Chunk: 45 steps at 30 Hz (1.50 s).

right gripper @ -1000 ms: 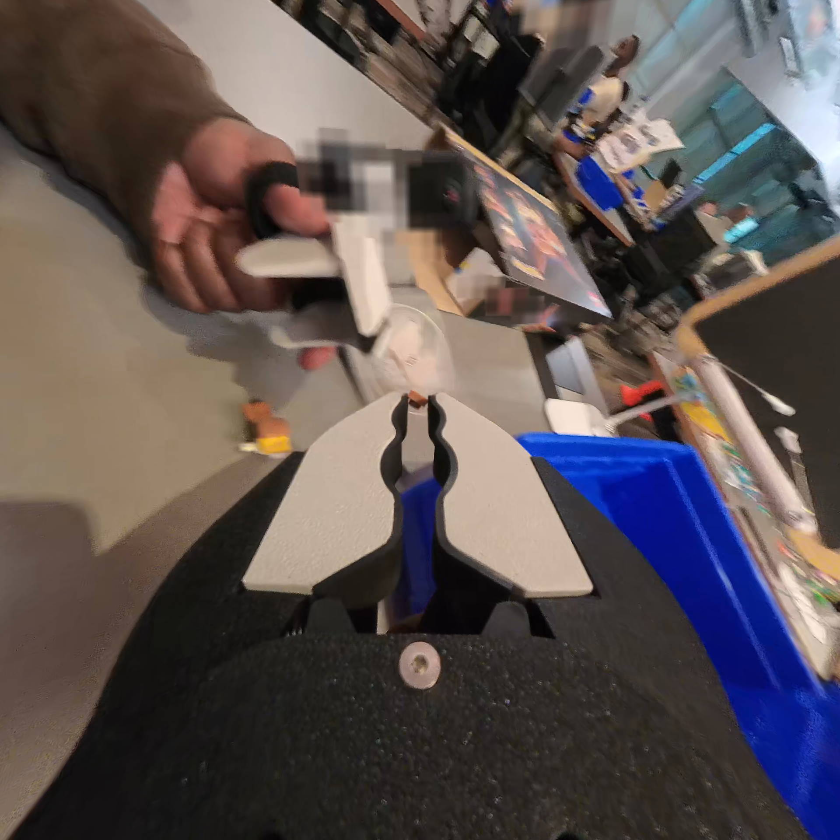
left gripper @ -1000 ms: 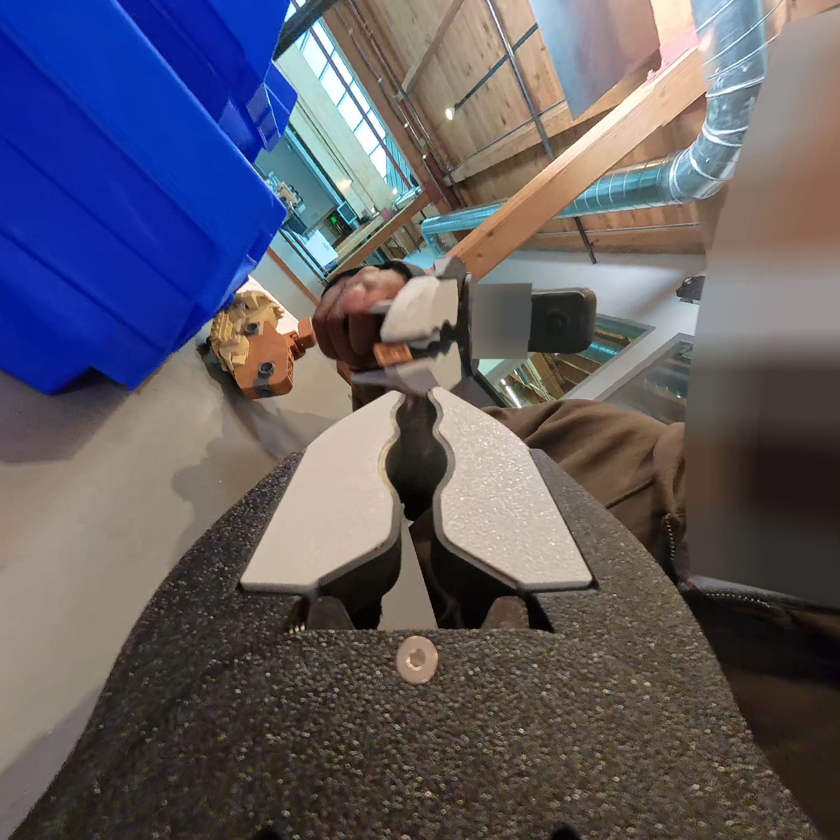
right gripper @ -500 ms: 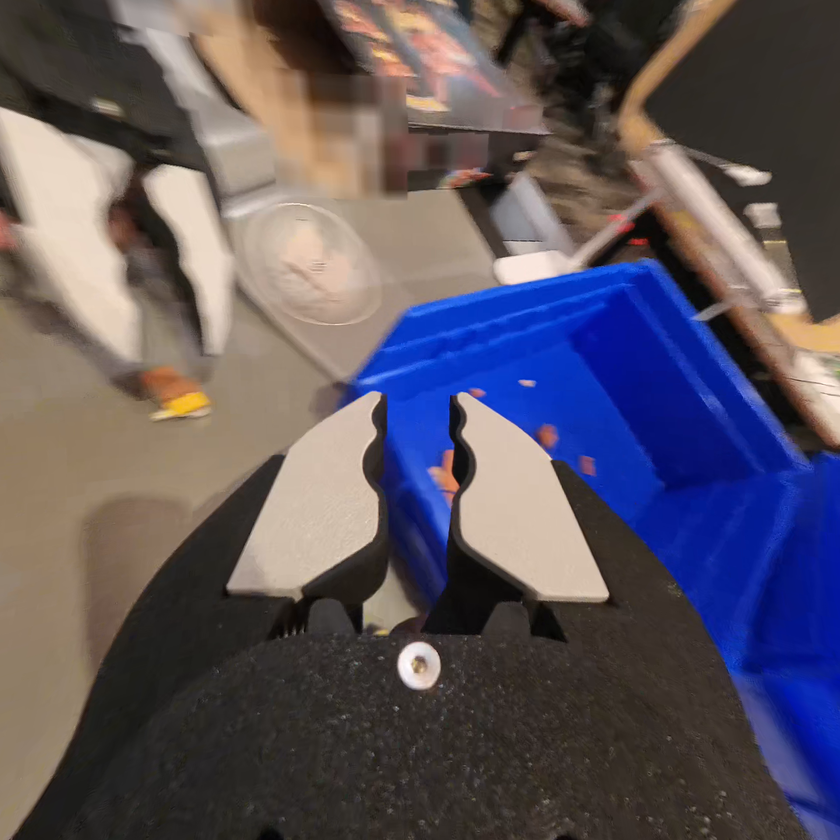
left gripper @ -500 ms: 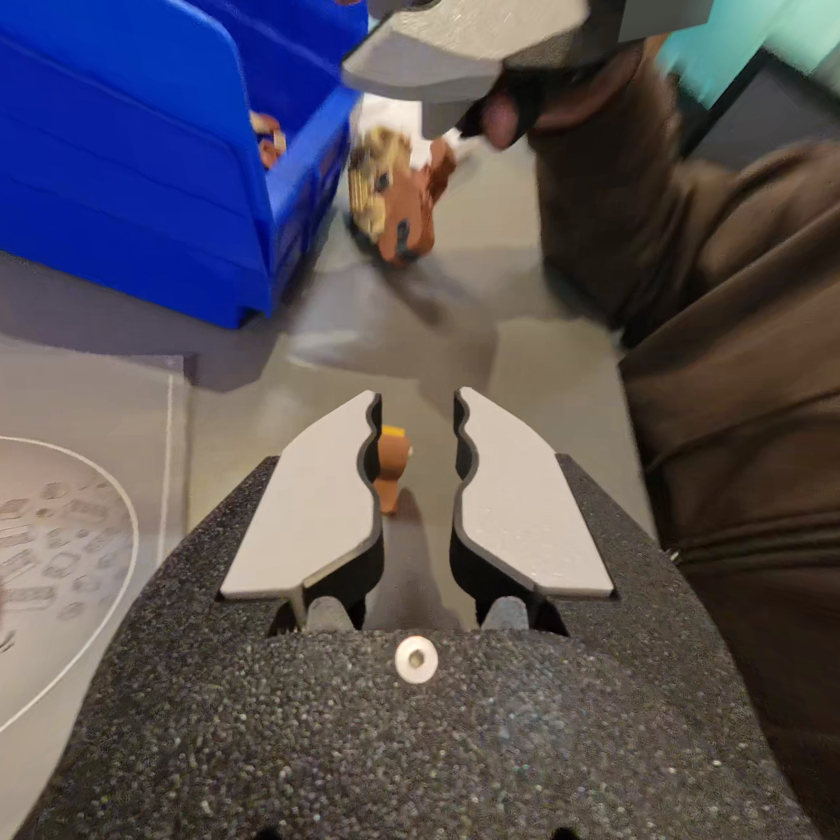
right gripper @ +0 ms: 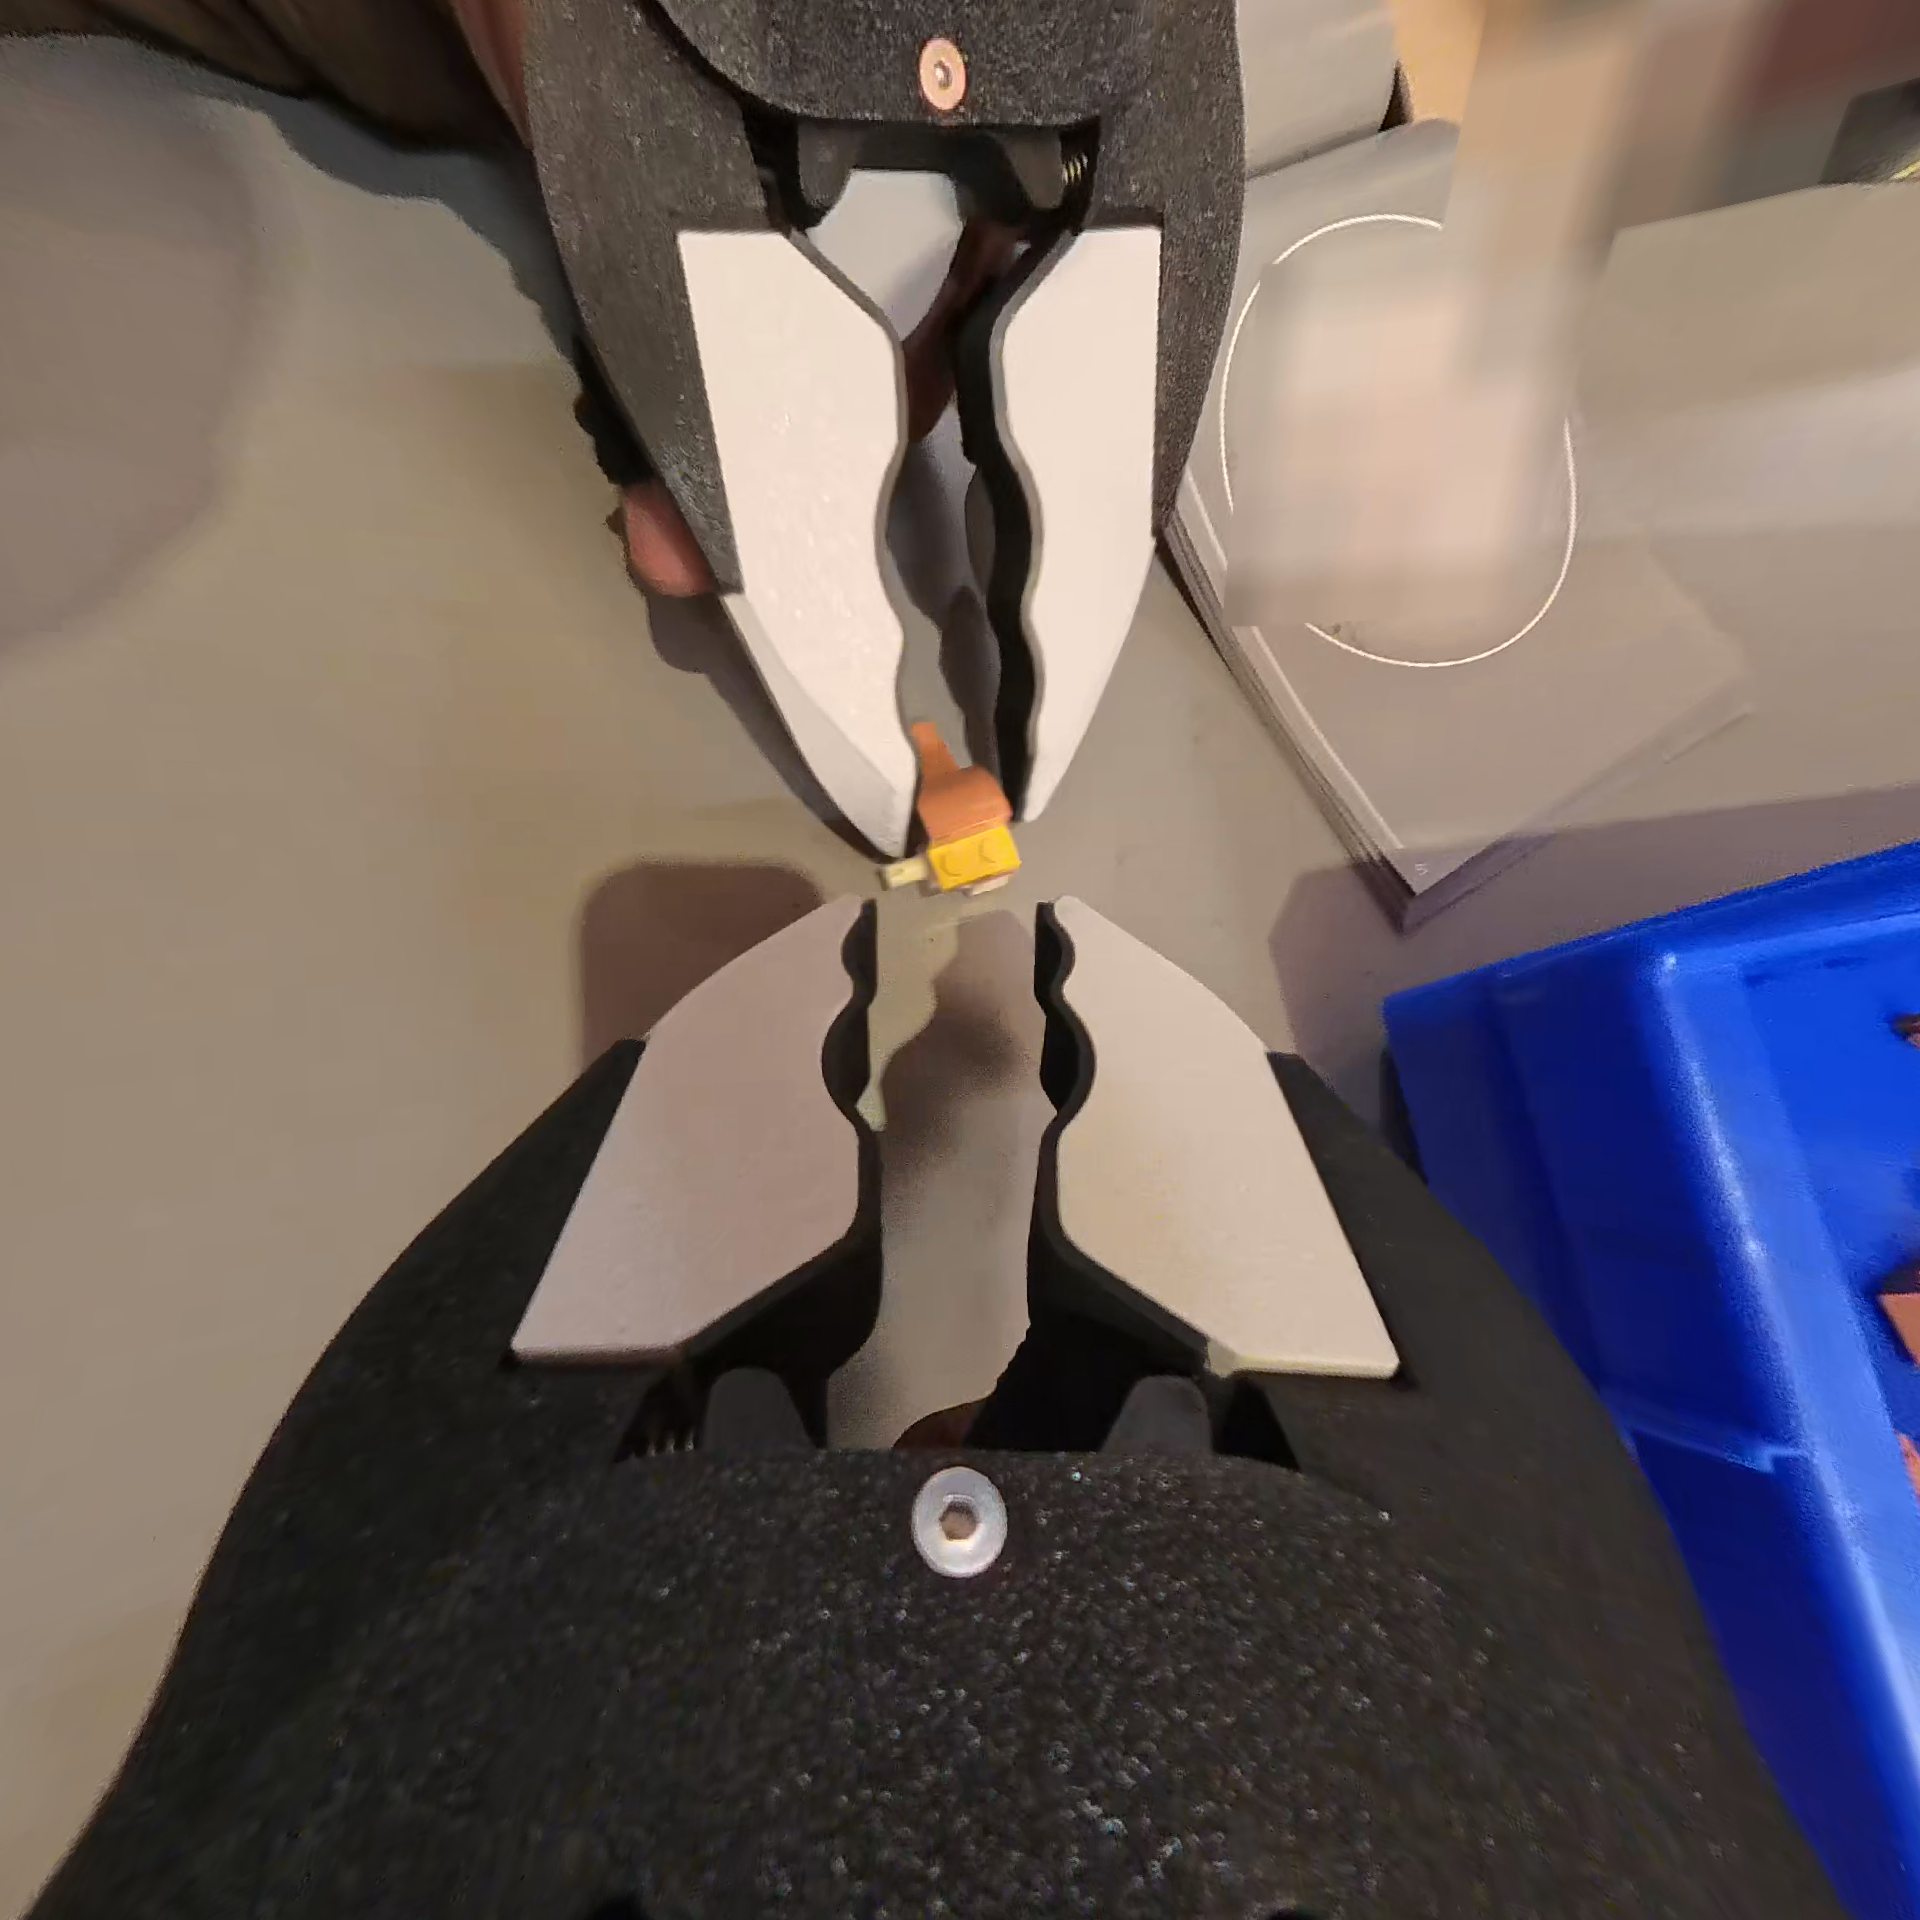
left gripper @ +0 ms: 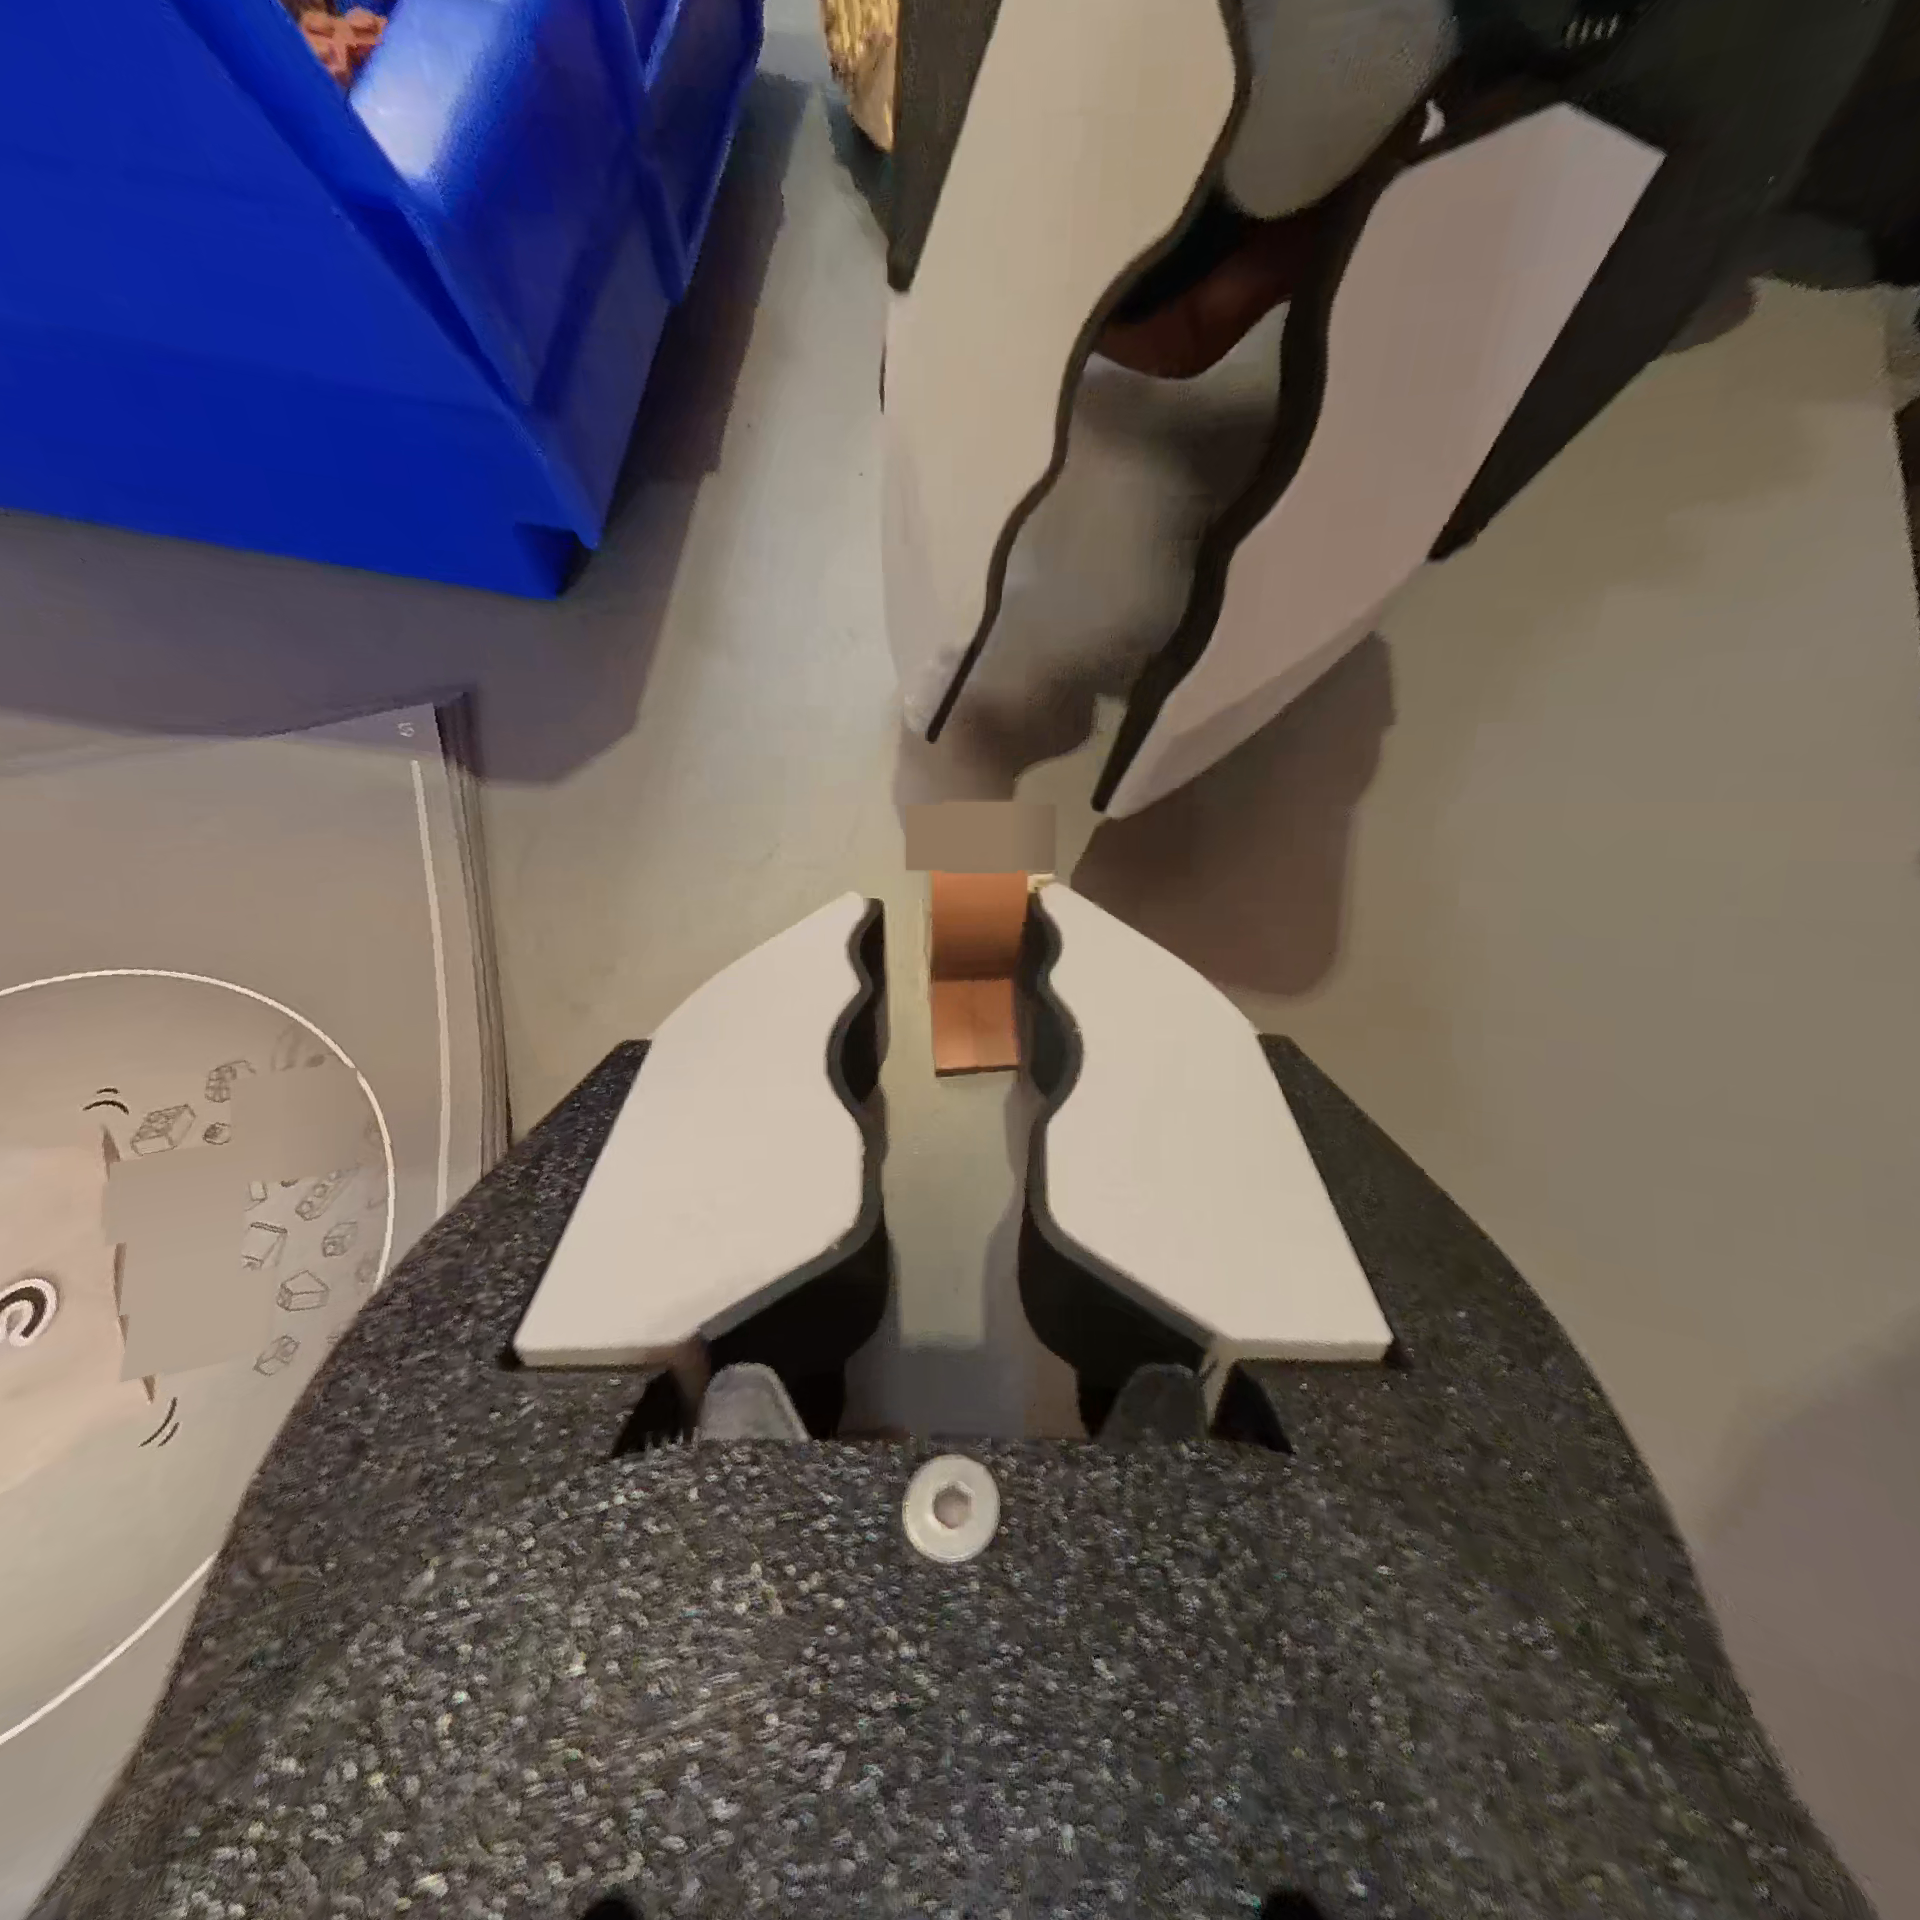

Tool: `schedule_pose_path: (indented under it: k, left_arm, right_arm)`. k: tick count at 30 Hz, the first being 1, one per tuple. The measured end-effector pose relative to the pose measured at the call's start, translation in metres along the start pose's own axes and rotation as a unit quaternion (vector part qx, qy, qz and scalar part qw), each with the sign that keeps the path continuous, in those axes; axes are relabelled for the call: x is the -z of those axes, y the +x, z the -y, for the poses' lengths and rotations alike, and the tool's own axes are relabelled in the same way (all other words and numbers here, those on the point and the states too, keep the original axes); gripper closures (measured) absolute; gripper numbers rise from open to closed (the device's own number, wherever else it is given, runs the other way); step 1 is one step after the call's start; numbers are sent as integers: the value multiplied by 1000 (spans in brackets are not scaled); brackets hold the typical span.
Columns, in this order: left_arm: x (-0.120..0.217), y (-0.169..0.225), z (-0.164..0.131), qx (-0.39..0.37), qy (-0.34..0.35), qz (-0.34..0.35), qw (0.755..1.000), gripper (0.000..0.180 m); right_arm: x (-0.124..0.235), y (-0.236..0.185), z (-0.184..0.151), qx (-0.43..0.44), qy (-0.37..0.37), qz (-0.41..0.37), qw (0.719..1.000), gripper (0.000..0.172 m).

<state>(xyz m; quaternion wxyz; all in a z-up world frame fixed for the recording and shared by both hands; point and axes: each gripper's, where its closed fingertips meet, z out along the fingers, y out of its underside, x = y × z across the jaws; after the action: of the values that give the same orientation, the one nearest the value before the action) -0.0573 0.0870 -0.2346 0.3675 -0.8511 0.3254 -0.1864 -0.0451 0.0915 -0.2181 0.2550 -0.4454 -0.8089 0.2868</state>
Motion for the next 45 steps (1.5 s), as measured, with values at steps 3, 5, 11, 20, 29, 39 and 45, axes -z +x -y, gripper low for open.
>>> schedule_pose_path:
  k: [3, 5, 11, 20, 29, 39, 45]
  left_arm:
    - [0, 2, 1, -1, 5, -5, 1000, 164]
    - [3, 3, 7, 23, 28, -20, 999, 164]
    - [23, 6, 36, 170, 143, -135, 966, 164]
    - [42, 7, 56, 274, 222, -242, 904, 164]
    - [38, 13, 54, 254, 206, -240, 914, 164]
    - [31, 19, 47, 253, 172, -239, 922, 164]
    - [33, 14, 50, 277, 187, -239, 912, 164]
  right_arm:
    - [-3, -2, -2, -5, -2, -1, 1000, 142]
    - [-3, -2, -1, -4, 0, -7, 1000, 141]
    - [9, 5, 9, -22, 38, -42, 998, 140]
    - [25, 11, 31, -22, 125, -74, 989, 139]
    - [34, 11, 42, -6, 167, -86, 982, 140]
    - [23, 3, 35, 90, 143, -115, 979, 151]
    - [23, 8, 37, 52, 156, -117, 979, 151]
